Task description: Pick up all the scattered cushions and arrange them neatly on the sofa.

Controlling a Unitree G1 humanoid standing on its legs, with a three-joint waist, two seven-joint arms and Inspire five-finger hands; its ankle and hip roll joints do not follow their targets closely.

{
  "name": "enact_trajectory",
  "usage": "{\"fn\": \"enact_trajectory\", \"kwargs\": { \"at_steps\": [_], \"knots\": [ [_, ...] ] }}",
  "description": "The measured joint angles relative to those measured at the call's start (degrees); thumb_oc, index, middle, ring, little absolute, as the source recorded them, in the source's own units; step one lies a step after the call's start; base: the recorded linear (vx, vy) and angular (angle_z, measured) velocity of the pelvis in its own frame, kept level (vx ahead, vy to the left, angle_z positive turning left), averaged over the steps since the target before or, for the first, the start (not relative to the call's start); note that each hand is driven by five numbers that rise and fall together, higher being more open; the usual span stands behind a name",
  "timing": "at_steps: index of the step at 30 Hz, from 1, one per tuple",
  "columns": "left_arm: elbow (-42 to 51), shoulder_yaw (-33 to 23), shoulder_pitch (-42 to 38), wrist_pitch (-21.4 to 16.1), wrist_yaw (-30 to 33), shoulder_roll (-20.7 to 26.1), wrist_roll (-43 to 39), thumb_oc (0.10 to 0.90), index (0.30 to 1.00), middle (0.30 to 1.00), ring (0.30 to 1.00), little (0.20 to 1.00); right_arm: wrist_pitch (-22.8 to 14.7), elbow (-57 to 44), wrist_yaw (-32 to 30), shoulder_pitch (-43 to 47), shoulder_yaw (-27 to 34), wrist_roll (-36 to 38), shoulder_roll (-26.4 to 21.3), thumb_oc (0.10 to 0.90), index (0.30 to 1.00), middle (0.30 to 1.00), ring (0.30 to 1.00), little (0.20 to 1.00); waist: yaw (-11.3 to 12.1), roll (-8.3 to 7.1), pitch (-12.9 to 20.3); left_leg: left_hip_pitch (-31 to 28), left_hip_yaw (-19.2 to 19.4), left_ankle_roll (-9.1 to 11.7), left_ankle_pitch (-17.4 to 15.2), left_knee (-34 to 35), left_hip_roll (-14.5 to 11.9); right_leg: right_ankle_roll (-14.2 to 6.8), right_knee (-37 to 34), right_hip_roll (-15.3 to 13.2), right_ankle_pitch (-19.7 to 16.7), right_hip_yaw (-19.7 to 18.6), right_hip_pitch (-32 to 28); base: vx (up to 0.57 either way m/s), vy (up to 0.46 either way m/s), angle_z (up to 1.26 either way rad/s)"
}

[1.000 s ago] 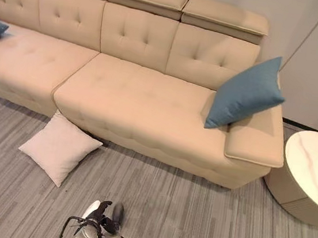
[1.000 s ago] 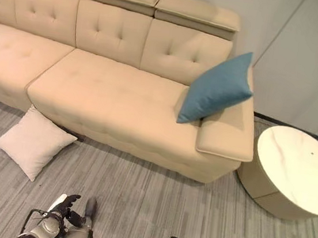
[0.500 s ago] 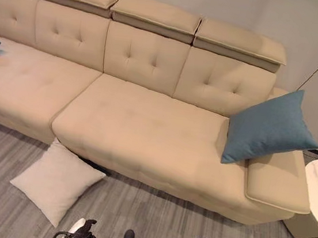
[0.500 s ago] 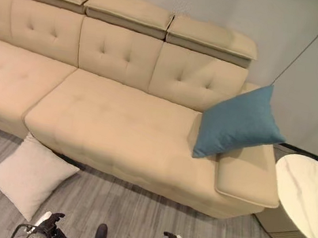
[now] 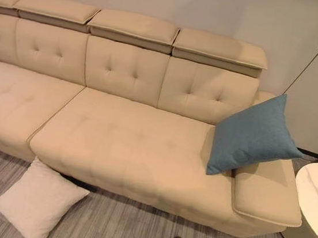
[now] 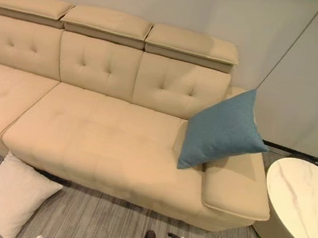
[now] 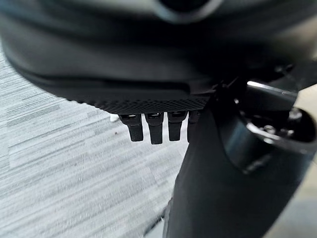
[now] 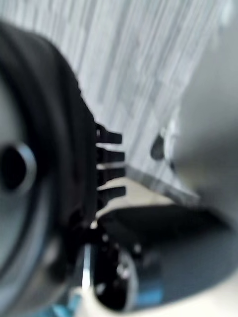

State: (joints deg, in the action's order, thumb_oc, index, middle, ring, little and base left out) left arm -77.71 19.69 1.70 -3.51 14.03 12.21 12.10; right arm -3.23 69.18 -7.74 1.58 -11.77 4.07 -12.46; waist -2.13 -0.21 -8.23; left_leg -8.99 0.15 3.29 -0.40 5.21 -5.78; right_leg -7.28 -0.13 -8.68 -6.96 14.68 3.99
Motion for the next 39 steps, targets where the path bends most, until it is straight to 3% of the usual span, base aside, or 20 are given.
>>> {"fn": "enact_trajectory", "kwargs": {
  "at_steps": [2,5,7,9,12,13,15,17,19,20,22,25,26,28,31,33,34,35,36,39],
  "knots": [
    [-0.5,0.2,0.2,0.2,-0.5,-1.2,1.6,0.800,0.900,0.900,0.900,0.900,0.1,0.1,0.0,-0.6,-0.1,0.0,-2.3,0.800,0.900,0.900,0.900,0.900,-0.8,2.32,0.6,-0.7,0.3,1.0,-0.3,-0.2,-2.6,2.6,-3.3,3.3,-1.2,0.8,-2.5,0.25,-0.289,-0.09],
    [-0.5,0.3,-0.7,0.2,-0.8,-1.1,1.5,0.800,0.900,0.900,0.900,0.900,0.5,0.3,0.0,-0.2,-0.2,-0.1,-3.9,0.800,0.900,0.900,0.900,0.900,-1.6,3.42,0.7,0.3,-0.4,2.8,0.6,-3.1,-4.2,3.7,-3.9,4.6,0.3,0.8,-3.6,0.24,-0.366,0.00],
    [-0.5,0.3,-1.4,0.2,-0.8,-0.9,1.5,0.800,0.900,0.900,0.900,0.900,0.5,0.2,0.0,0.0,-0.7,-0.1,-4.0,0.800,0.900,0.900,0.900,0.900,-1.6,3.11,0.5,1.4,-0.7,3.9,1.1,-5.7,-4.3,4.5,-4.0,5.1,1.0,0.8,-4.0,0.13,-0.314,0.07],
    [-1.0,0.3,-4.1,0.2,-0.6,-0.1,1.4,0.800,0.900,0.900,0.900,0.900,0.6,0.3,0.2,0.8,-1.5,-0.4,-3.5,0.800,0.900,0.900,0.900,0.900,-1.6,1.56,-0.4,7.0,-2.1,5.6,0.6,-15.8,-4.1,5.1,-4.3,4.7,1.9,0.9,-4.6,0.14,-0.358,0.22],
    [0.3,0.2,-6.3,0.1,0.0,1.2,1.0,0.800,0.900,0.900,0.900,0.900,0.5,-0.1,0.0,2.4,-4.0,-1.0,-2.9,0.800,0.900,0.900,0.900,0.900,-0.2,-0.08,-2.1,13.4,-5.0,7.8,2.6,-30.2,-4.4,8.1,-4.0,6.9,3.8,0.7,-6.3,0.18,-0.272,0.11],
    [2.2,1.1,-6.7,0.2,0.8,2.2,1.0,0.800,0.900,0.900,0.900,0.900,0.3,-0.4,-0.5,2.8,-6.1,-1.5,-2.7,0.800,0.900,0.900,0.900,0.900,1.3,-1.38,-2.9,15.8,-5.9,7.1,4.5,-35.6,-4.3,10.1,-4.5,7.1,4.0,0.0,-7.5,0.16,-0.049,-0.23],
    [5.1,2.7,-6.8,0.1,1.7,3.8,1.2,0.800,0.900,0.900,0.900,0.900,0.0,-1.1,-1.9,4.9,-6.8,-1.8,-2.9,0.800,0.900,0.900,0.900,0.900,1.7,-2.31,-3.6,18.7,-5.5,4.9,1.9,-38.2,-2.6,11.0,-5.2,7.2,4.4,-0.4,-8.5,0.32,0.004,-0.09],
    [6.9,4.4,-6.4,0.0,2.4,3.9,1.3,0.800,0.900,0.900,0.900,0.900,-0.5,-3.0,-3.8,6.1,-5.4,-1.5,-3.2,0.800,0.900,0.900,0.900,0.900,1.8,-2.81,-4.1,18.6,-3.6,3.3,1.0,-25.8,-0.9,10.9,-5.6,7.0,5.0,-0.8,-8.2,0.26,0.064,-0.12],
    [6.7,5.0,-6.1,0.0,3.2,2.7,1.4,0.800,0.900,0.900,0.900,0.900,-1.3,-6.6,-6.4,6.5,-4.2,-1.2,-4.6,0.800,0.900,0.900,0.900,0.900,1.7,-1.14,-4.7,18.1,-3.0,5.3,3.8,-7.9,-0.2,10.6,-5.6,9.0,5.8,-1.2,-8.8,0.21,0.058,-0.12],
    [6.8,5.2,-6.2,0.0,3.2,2.3,1.4,0.800,0.900,0.900,0.900,0.900,-1.4,-8.2,-7.1,6.4,-3.3,-1.2,-5.2,0.800,0.900,0.900,0.900,0.900,1.9,-0.63,-5.1,17.8,-4.3,5.4,4.7,-4.3,0.0,10.8,-5.6,9.6,5.7,-1.2,-9.0,0.22,0.105,-0.37],
    [7.1,4.8,-5.2,-0.5,3.8,1.6,1.4,0.800,0.900,0.900,0.900,0.900,-1.7,-11.2,-8.5,7.2,-1.7,-1.2,-7.1,0.800,0.900,0.900,0.900,0.900,3.2,0.30,-5.7,18.0,-4.1,3.9,6.7,-3.6,-0.2,10.3,-5.5,11.3,5.9,-2.9,-10.0,0.30,0.165,-0.62],
    [5.6,4.7,-3.7,-1.1,4.1,0.6,2.6,0.800,0.900,0.900,0.900,0.900,-1.8,-25.1,-12.5,7.4,3.5,-1.5,-12.9,0.800,0.900,0.900,0.900,0.900,1.2,1.48,-5.2,15.6,-4.2,2.5,8.1,-4.4,1.3,9.7,-5.2,11.6,6.8,-4.7,-11.5,0.16,0.104,-0.35],
    [5.0,4.8,-3.5,-1.1,4.0,0.7,3.5,0.800,0.900,0.900,0.900,0.900,-3.7,-26.3,-15.1,8.7,6.0,-1.8,-14.6,0.800,0.900,0.900,0.900,0.900,0.8,1.26,-5.0,13.7,-4.1,0.9,10.0,-3.1,1.9,9.0,-5.2,11.1,7.3,-5.4,-12.0,0.18,0.106,-0.26],
    [4.5,3.5,-3.4,-1.8,3.4,0.7,3.7,0.800,0.900,0.900,0.900,0.900,-2.2,-26.2,-15.6,11.7,8.6,-2.8,-21.1,0.800,0.900,0.900,0.900,0.900,1.4,0.68,-4.9,11.7,-4.0,-0.3,10.3,-0.5,3.6,7.6,-5.1,9.3,8.1,-5.8,-12.8,0.13,0.092,-0.01],
    [4.6,0.0,-2.6,-2.5,2.5,1.4,3.5,0.800,0.900,0.900,0.900,0.900,-1.7,-28.7,-16.7,11.1,20.3,-2.8,-28.7,0.800,0.900,0.900,0.900,0.900,2.2,0.52,-4.7,10.8,-4.6,-2.1,9.4,-0.2,6.0,5.7,-5.2,6.8,8.7,-6.3,-13.9,0.12,0.066,0.20],
    [5.0,-0.3,-2.5,-2.2,2.2,2.6,3.1,0.800,0.900,0.900,0.900,0.900,-1.7,-30.2,-17.0,10.5,23.0,-2.8,-33.7,0.800,0.900,0.900,0.900,0.900,3.5,0.09,-4.5,10.1,-4.8,-2.5,9.2,-0.3,7.0,5.0,-5.2,5.9,8.9,-6.7,-14.9,0.11,0.054,0.05],
    [9.0,-1.8,0.2,-1.2,-0.1,3.8,2.4,0.800,0.900,0.900,0.900,0.900,1.6,-32.1,-15.5,11.3,28.7,-3.2,-34.4,0.800,0.900,0.900,0.900,0.900,3.1,-0.01,-4.2,9.7,-5.2,-2.8,8.9,-0.7,7.5,3.6,-5.2,5.1,9.3,-5.2,-15.2,-0.02,0.070,0.16],
    [11.4,-4.8,2.1,-2.1,1.2,3.5,1.6,0.800,0.900,0.900,0.900,0.900,1.4,-45.8,-18.2,4.4,38.8,-4.3,-30.6,0.800,0.900,0.900,0.900,0.900,3.6,0.37,-3.7,9.1,-5.5,-3.0,8.8,-0.1,7.7,3.5,-5.1,5.1,9.2,-5.8,-15.7,0.00,0.098,0.18],
    [10.9,-4.9,2.8,-2.7,2.4,3.8,1.2,0.800,0.900,0.900,0.900,0.900,-0.7,-52.8,-21.0,3.3,39.1,-5.9,-28.9,0.800,0.900,0.900,0.900,0.900,2.8,-0.17,-3.3,8.7,-5.4,-3.3,8.6,-0.1,7.7,3.5,-5.1,5.1,9.2,-6.7,-15.9,0.03,0.062,-0.12],
    [5.6,-1.9,2.2,-1.6,1.4,3.2,1.4,0.800,0.900,0.900,0.900,0.900,-2.7,-48.5,-21.9,11.5,25.8,-10.0,-32.6,0.800,0.900,0.900,0.900,0.900,1.8,-0.99,-2.1,8.5,-4.1,-2.9,7.7,0.0,7.5,3.1,-5.1,5.3,9.5,-7.7,-16.2,0.04,0.032,-0.36]
  ]
}}
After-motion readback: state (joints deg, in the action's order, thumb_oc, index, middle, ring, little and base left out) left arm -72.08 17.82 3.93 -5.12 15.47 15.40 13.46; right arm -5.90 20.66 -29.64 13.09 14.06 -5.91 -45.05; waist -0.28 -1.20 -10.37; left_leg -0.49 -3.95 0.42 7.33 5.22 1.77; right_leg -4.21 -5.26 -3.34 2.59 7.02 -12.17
